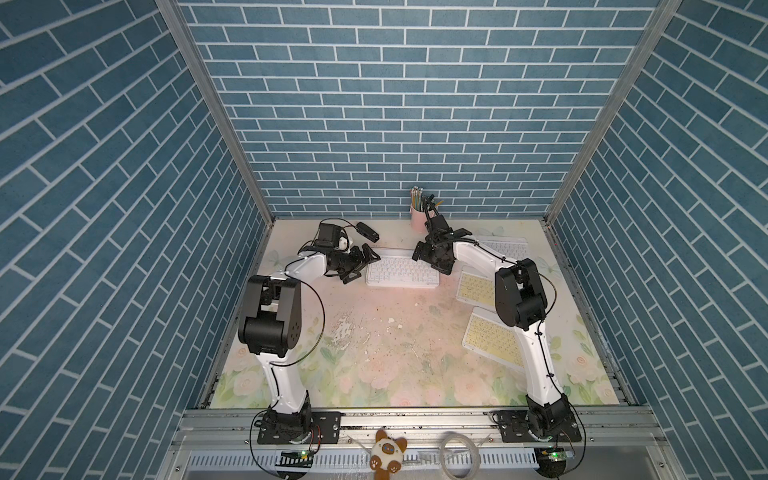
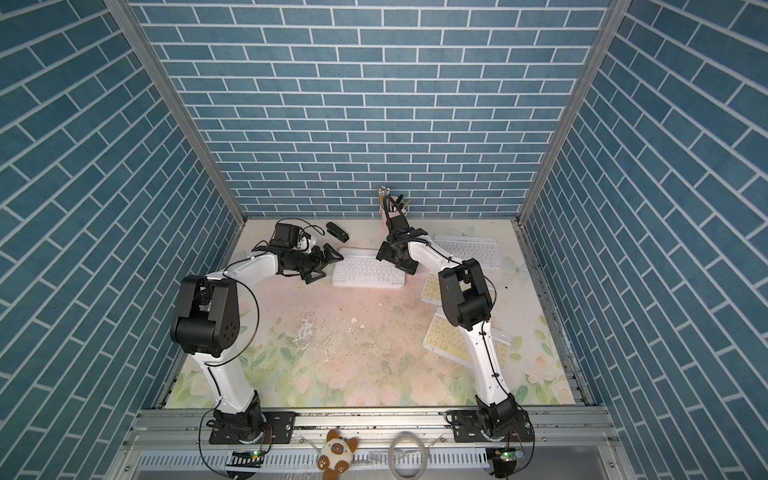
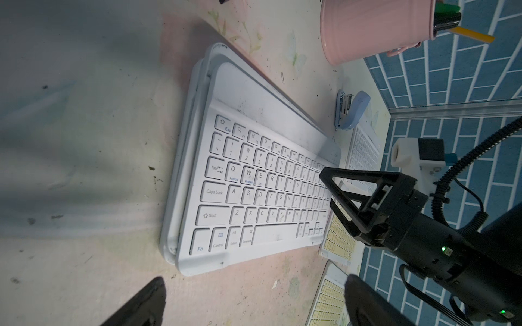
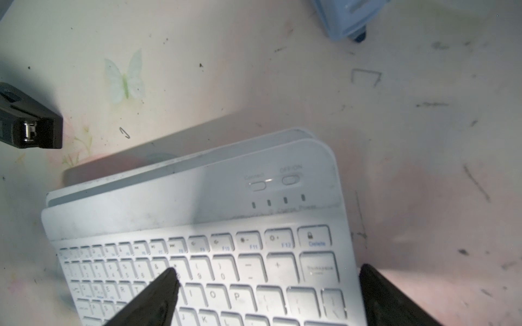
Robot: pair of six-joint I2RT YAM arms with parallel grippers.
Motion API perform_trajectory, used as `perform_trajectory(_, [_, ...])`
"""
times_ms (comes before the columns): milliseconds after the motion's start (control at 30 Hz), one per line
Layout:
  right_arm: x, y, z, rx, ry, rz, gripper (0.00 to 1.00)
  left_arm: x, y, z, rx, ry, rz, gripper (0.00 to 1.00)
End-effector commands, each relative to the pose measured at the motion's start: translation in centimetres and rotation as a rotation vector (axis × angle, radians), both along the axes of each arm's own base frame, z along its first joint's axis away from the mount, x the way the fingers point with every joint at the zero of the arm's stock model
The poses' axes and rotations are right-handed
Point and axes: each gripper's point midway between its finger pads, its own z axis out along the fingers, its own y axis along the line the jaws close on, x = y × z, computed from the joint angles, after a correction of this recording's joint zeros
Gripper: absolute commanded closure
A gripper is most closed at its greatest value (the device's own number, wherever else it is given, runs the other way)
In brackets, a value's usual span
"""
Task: Stack the numeric keypads
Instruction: Adjust the numeric keypads at the center of the board.
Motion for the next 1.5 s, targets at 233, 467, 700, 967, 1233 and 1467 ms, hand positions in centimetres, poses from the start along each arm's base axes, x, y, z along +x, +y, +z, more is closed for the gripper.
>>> perform_trajectory(233, [-0.4, 0.2, -0.3, -0.017, 0.023, -0.026, 0.01, -0.3, -0.1, -1.2, 0.001, 0.025, -0.007, 0.00])
perform_trajectory(467, [-0.9, -0.2, 0.8, -0.029, 0.003, -0.009, 0.01, -0.6, 0.0, -0.8, -0.004, 0.019, -0.003, 0.01])
perform_trajectory(700, [-1.4, -1.0, 1.5, -0.029, -0.024, 0.006, 0.01, -1.7, 0.5, 0.8, 0.002, 0.005, 0.000, 0.00])
perform_trajectory(967, [-2.9, -1.9, 3.7, -0.008, -0.076, 0.049, 0.01, -4.5, 0.1, -0.1, -0.063, 0.032, 0.020, 0.00])
perform_trajectory(1233, [-5.0, -2.9, 3.9, -0.008, -0.088, 0.092, 0.01, -4.8, -2.8, -0.8, -0.163, 0.058, 0.043, 0.00])
perform_trajectory(1467, [-6.0, -3.7, 4.1, -0.012, -0.089, 0.101, 0.01, -3.3, -5.8, -1.5, -0.244, 0.064, 0.081, 0.00])
